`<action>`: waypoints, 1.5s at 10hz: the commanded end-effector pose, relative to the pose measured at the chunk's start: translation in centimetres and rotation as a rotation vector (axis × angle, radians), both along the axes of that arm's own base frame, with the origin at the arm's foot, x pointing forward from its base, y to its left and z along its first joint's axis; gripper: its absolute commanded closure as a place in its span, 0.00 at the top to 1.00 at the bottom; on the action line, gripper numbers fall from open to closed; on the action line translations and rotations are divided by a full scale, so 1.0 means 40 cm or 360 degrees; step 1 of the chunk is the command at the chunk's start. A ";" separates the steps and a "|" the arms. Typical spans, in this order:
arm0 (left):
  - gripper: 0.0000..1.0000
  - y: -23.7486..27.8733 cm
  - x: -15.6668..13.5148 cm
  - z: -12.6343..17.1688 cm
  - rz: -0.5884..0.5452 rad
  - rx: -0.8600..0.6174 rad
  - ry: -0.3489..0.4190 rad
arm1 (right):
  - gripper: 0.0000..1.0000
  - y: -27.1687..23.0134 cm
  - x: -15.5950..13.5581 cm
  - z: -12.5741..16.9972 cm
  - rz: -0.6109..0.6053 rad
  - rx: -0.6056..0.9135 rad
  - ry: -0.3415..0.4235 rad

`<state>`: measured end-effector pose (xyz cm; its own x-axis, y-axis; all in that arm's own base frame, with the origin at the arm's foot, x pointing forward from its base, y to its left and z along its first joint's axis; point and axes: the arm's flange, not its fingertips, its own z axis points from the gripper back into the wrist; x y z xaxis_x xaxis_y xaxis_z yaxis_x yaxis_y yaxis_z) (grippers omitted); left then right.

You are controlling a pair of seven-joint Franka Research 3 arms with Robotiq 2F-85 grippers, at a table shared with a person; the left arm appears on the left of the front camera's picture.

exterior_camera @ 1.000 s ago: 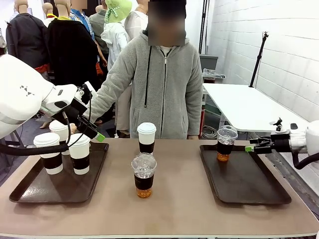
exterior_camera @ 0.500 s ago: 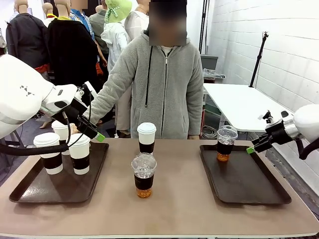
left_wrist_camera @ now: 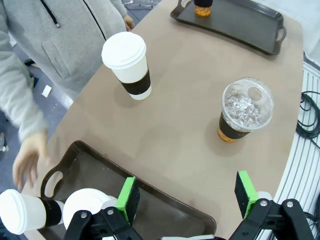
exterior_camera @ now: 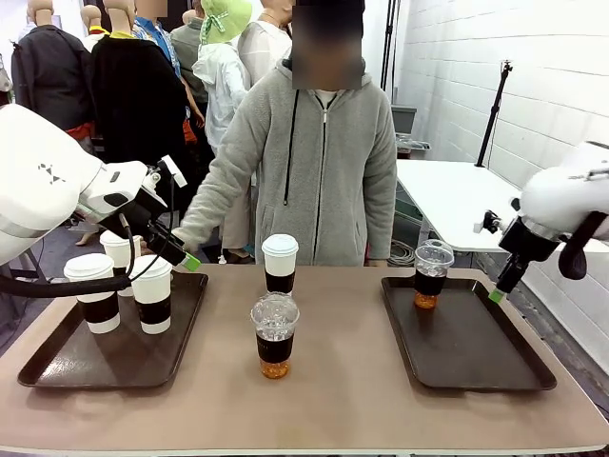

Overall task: Distribute the coffee onto the tray.
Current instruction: Pick up another iced Americano from the middle of the table and place it on the right Handle tray.

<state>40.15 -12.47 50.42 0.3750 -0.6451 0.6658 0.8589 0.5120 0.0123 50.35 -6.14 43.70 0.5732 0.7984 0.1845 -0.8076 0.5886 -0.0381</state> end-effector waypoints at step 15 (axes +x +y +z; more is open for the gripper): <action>1.00 0.008 0.007 -0.008 -0.0039 -0.0033 -0.0019 | 1.00 0.313 -0.049 -0.086 0.1020 0.0099 0.0026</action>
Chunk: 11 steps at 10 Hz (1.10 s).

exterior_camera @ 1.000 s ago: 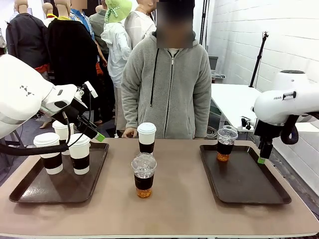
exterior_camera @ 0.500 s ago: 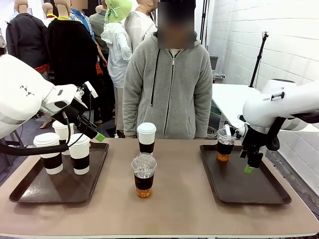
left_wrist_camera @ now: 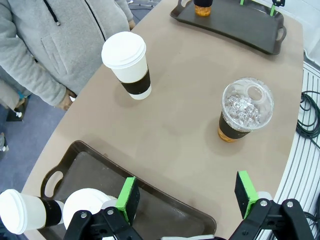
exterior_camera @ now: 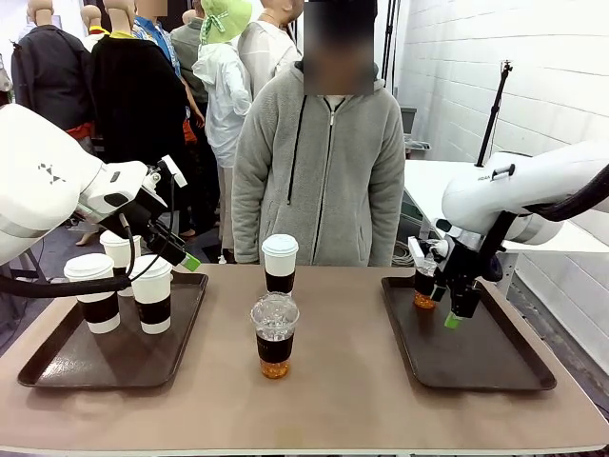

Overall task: Distribute the coffee onto the tray.
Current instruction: Pick up another iced Americano from the middle of the table and place it on the right Handle tray.

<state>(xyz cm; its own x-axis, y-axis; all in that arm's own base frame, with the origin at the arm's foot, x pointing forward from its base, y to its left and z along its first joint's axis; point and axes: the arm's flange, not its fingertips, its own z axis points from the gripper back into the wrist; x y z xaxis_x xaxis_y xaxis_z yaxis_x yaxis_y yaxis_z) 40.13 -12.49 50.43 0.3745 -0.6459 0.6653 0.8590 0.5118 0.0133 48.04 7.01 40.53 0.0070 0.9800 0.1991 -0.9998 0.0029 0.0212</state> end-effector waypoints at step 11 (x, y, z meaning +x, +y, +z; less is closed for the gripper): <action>1.00 0.008 0.007 -0.008 -0.0039 -0.0034 -0.0018 | 1.00 0.099 0.031 -0.061 0.0147 -0.0025 0.0074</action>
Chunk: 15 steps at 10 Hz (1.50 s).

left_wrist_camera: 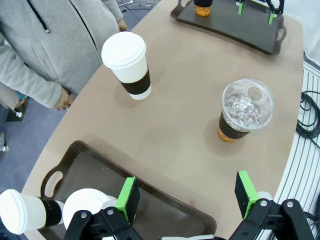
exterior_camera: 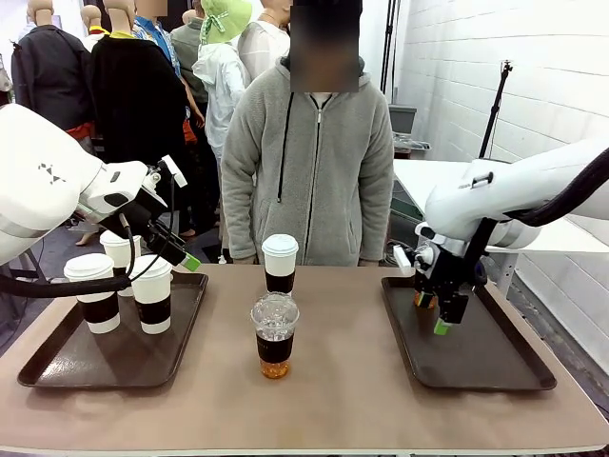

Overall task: Distribute the coffee onto the tray.
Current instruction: Pick up another iced Americano from the middle of the table and place it on the right Handle tray.

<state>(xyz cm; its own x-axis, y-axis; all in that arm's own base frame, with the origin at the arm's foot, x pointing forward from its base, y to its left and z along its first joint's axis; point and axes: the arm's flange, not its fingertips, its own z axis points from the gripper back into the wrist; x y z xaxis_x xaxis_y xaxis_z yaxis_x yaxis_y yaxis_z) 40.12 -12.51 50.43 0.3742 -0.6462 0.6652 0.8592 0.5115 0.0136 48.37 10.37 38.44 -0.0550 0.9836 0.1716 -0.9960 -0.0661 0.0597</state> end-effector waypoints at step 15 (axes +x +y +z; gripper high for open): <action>1.00 0.009 0.007 -0.008 -0.0038 -0.0035 -0.0018 | 1.00 0.076 -0.082 -0.166 0.0152 0.1362 -0.0190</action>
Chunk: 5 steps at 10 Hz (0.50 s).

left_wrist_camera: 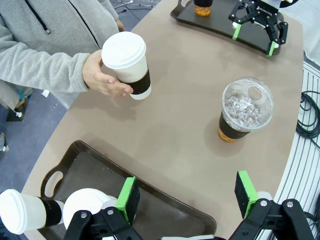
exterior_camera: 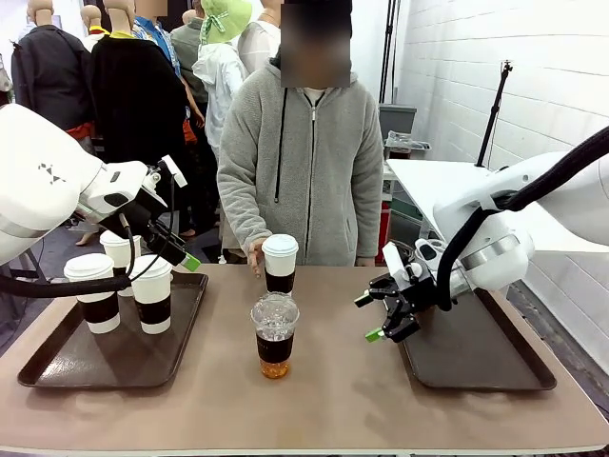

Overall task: Distribute the coffee onto the tray.
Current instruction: Pick up another iced Americano from the middle of the table and place it on the right Handle tray.

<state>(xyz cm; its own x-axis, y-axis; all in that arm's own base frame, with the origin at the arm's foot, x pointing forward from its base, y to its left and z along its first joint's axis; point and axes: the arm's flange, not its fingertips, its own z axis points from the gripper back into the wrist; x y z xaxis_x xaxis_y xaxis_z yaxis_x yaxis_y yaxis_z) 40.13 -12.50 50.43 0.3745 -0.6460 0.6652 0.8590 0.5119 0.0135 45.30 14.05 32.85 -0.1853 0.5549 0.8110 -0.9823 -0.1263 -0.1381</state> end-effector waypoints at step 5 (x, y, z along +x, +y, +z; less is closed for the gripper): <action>1.00 0.008 0.007 -0.008 -0.0039 -0.0035 -0.0018 | 1.00 0.000 -0.007 -0.089 0.0097 0.0390 0.0009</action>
